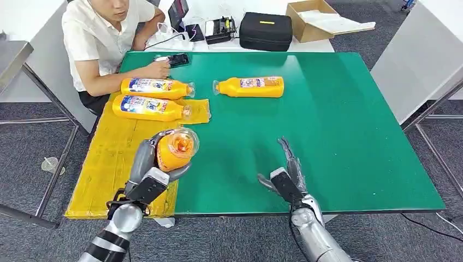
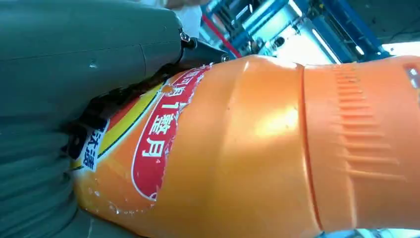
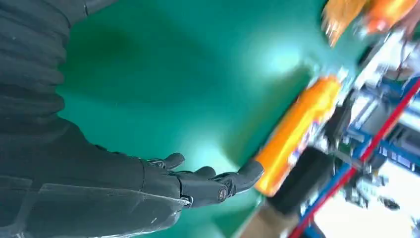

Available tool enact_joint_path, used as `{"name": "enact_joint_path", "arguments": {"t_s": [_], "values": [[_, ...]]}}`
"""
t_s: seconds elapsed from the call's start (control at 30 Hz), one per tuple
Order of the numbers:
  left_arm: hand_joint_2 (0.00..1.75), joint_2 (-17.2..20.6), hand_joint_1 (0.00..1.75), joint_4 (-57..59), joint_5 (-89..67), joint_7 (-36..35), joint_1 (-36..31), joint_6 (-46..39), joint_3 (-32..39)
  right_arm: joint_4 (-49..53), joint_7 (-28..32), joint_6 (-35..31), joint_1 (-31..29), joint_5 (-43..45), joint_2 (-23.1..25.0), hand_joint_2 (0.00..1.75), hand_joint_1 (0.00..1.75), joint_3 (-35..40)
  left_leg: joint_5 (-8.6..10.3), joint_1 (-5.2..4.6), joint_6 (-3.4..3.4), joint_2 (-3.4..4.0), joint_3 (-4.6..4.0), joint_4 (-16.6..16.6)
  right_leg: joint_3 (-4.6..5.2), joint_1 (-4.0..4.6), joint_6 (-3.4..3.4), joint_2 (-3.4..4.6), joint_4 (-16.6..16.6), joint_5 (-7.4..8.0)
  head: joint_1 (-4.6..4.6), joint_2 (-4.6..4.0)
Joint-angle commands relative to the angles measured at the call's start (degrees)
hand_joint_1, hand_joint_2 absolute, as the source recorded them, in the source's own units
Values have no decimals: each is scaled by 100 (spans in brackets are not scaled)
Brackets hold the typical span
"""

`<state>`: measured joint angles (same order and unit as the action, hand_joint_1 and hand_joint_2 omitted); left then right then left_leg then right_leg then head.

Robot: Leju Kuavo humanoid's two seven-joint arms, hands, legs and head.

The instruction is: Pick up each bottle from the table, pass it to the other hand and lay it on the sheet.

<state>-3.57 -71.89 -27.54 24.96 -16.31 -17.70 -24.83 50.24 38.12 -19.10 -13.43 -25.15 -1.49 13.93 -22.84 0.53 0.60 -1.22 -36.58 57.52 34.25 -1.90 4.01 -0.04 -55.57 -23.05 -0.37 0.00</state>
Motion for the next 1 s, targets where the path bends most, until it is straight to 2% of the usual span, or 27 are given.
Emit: {"name": "enact_joint_path", "arguments": {"t_s": [0.03, 0.07, 0.1, 0.17, 0.2, 0.23, 0.27, 0.3, 0.4, 0.47, 0.5, 0.67, 0.73, 0.8, 0.9, 1.0], "values": [[175, 525, 175, -125, -542, -143, 2, -180, 292, 1347, 119, -1099, 746, -270, 120, 175, 0, -1578, -4, -1, -1, 2, 12, -4, -11, 2, -14, -4, 2, -6, 0, 0], [175, 501, 175, -139, -518, -140, 12, -190, 390, 1448, 61, -1118, 804, -401, 110, 175, 0, -1631, -6, 0, -2, 3, 15, -3, -15, 3, -17, -4, 1, -8, 0, 0], [175, 274, 175, -167, 63, 131, 16, -15, 789, 1251, 62, -1218, 785, -808, 53, 175, 0, -1795, -13, 4, -3, 3, 21, 1, -22, 7, -22, -5, -1, -14, 0, 0], [175, 280, 175, -147, -46, 153, 20, -128, 802, 1161, 188, -1191, 740, -686, 71, 175, 0, -1876, -13, 2, -1, 8, 17, 2, -19, 6, -16, 1, 1, -10, -2, 0], [175, 376, 175, -27, -597, 84, -21, -518, 703, 1164, 188, -1202, 723, -661, 46, 175, 0, -1825, -7, 1, -1, 6, 10, 0, -10, 3, -13, 0, 1, -6, -2, 0], [175, 490, 175, 285, -1531, -218, -127, -1089, 610, 1166, 188, -1188, 674, -614, 24, 175, 0, -1741, -15, 3, -2, 12, 24, 4, -23, 7, -20, 3, 0, -11, 0, 0], [175, 601, 175, 952, -2392, -859, -456, -944, 438, 1136, 188, -1079, 539, -521, -16, 175, 0, -1574, -9, 2, -3, 11, 17, 0, -14, 5, -17, 4, 1, -6, -2, 0], [175, 576, 175, 1836, -2601, -863, -864, -945, 361, 907, 188, -997, 316, -570, 3, 175, 0, -1497, -13, 3, -5, 19, 32, 0, -27, 8, -27, 9, 0, -9, 0, 0], [175, 389, 175, 3518, -2852, -808, -1674, -1009, 299, 667, 188, -1022, -1, -497, 14, 175, 0, -1073, -1, 2, -4, 12, 28, -3, -24, 7, -27, 2, 2, 0, 0, 0], [175, 375, 175, 4031, -3171, -955, -1926, -1097, 164, 555, 188, -1095, -98, -422, 26, 175, 0, -833, 7, 2, 0, 9, 13, -3, -9, 5, -16, 3, 2, 5, -2, 0], [175, 372, 175, 4216, -3294, -1008, -1999, -1131, 112, 535, 188, -1072, -114, -309, 58, 175, 0, -736, 1, 10, -2, 25, 32, 6, -28, 17, -37, 11, -1, 4, -2, 0], [175, 338, 175, 4321, -3244, -1000, -2024, -1076, 158, 503, 188, -1079, -117, -280, 69, 175, 0, -659, 18, 8, -7, 14, 15, -2, -9, 9, -23, 5, 3, 18, 0, 0], [175, 321, 175, 4333, -3237, -992, -1996, -1048, 156, 534, 188, -1070, -83, -261, 58, 175, 0, -617, 1, 13, -7, 26, 39, 4, -32, 18, -40, 10, 2, 6, -2, 0], [175, 345, 175, 4398, -3447, -1099, -2016, -1044, 35, 566, 188, -1064, -54, -136, 42, 175, 0, -483, 17, 7, -6, 11, 13, -1, -8, 8, -21, 3, 2, 16, 0, 0], [175, 362, 175, 4548, -3752, -1228, -2092, -971, -165, 528, 188, -1129, -68, -39, 27, 175, 0, -340, 7, 9, -6, 17, 24, 4, -20, 13, -30, 7, 0, 10, -2, 0], [175, 259, 175, 4699, -3599, -1168, -2182, -710, -53, 524, 188, -1153, -125, 65, 11, 175, 0, -190, 2, 13, -8, 23, 29, 11, -23, 18, -37, 10, -5, 7, -2, 0]]}}
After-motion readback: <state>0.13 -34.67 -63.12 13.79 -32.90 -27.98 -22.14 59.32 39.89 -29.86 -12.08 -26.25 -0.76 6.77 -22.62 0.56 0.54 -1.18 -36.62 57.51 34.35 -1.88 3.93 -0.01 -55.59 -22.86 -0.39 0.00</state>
